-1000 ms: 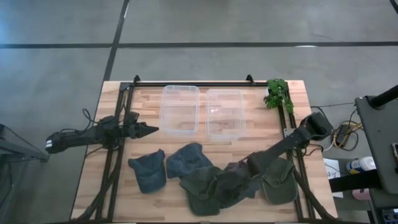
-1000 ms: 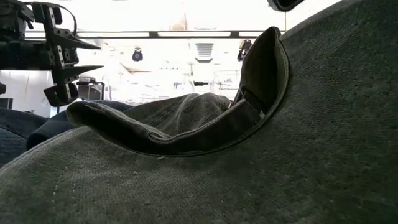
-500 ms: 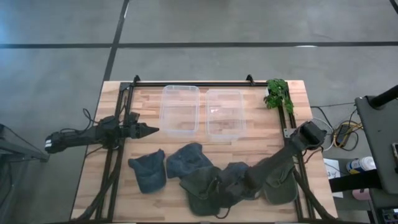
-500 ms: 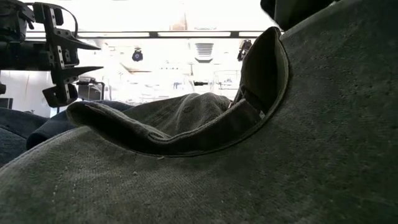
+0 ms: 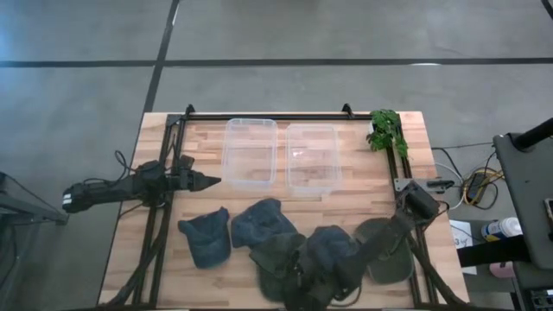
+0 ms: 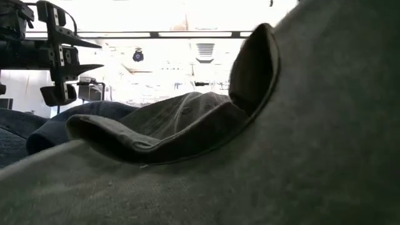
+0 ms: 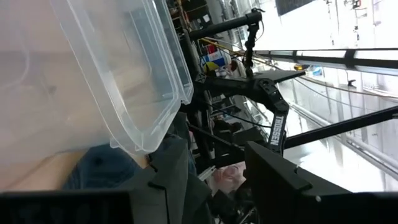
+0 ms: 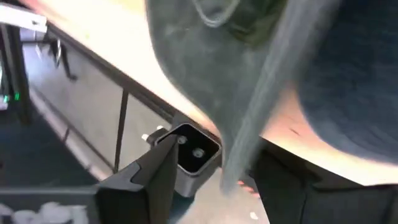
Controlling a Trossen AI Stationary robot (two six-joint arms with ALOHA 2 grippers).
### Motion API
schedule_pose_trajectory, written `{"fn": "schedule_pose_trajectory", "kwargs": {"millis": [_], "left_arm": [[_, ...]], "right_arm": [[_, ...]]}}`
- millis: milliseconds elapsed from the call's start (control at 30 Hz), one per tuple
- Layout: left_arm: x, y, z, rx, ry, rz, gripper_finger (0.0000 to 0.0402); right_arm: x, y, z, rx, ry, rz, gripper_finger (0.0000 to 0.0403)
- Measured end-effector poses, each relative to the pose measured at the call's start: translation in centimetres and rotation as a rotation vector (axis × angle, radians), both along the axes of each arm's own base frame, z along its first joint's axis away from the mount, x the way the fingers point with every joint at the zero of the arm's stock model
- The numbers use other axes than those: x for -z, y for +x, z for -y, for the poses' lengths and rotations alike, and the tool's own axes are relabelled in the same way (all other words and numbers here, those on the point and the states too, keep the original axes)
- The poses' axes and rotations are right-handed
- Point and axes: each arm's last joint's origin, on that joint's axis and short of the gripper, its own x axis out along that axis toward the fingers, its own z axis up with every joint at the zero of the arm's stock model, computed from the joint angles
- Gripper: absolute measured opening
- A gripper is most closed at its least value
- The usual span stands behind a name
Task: Pick & Place hat
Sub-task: Put the left green cap into the right transparent bin
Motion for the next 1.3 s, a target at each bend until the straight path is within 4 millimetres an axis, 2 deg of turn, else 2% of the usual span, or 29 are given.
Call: {"fn": "schedule_pose_trajectory", "kwargs": {"millis": [167, 300, 500, 600, 800, 900, 1033, 1300], "left_arm": [[0.0, 0.0, 0.0, -0.011, 0.011, -0.001, 0.0153], [0.0, 0.0, -0.1, -0.032, 0.010, 0.000, 0.0153], [0.0, 0.0, -0.1, -0.032, 0.024, -0.001, 0.0153], [0.0, 0.0, -0.1, -0.052, 0.031, -0.002, 0.0153], [0.0, 0.0, -0.3, -0.091, 0.031, -0.008, 0.0153], [0.0, 0.0, -0.3, -0.093, 0.032, -0.008, 0.0153], [0.0, 0.0, -0.3, -0.094, 0.031, -0.008, 0.0153], [0.1, 0.0, -0.3, -0.094, 0.030, -0.011, 0.0153]], "right_arm": [[-0.6, -1.3, -0.8, 0.148, -0.075, -0.007, 0.0187], [-0.5, -1.6, -0.6, 0.176, -0.119, -0.028, 0.0187], [0.9, -0.5, 0.2, 0.184, -0.122, -0.033, 0.0182], [1.1, -0.1, 0.2, 0.180, -0.122, -0.020, 0.0150], [0.4, -0.4, 0.4, 0.172, -0.131, -0.023, 0.0024], [0.0, -0.7, 0.6, 0.186, -0.136, -0.032, 0.0016], [-1.7, -0.8, 1.0, 0.224, -0.144, 0.038, 0.0014], [-8.9, -2.8, 3.3, 0.260, -0.273, 0.255, 0.0014]]}}
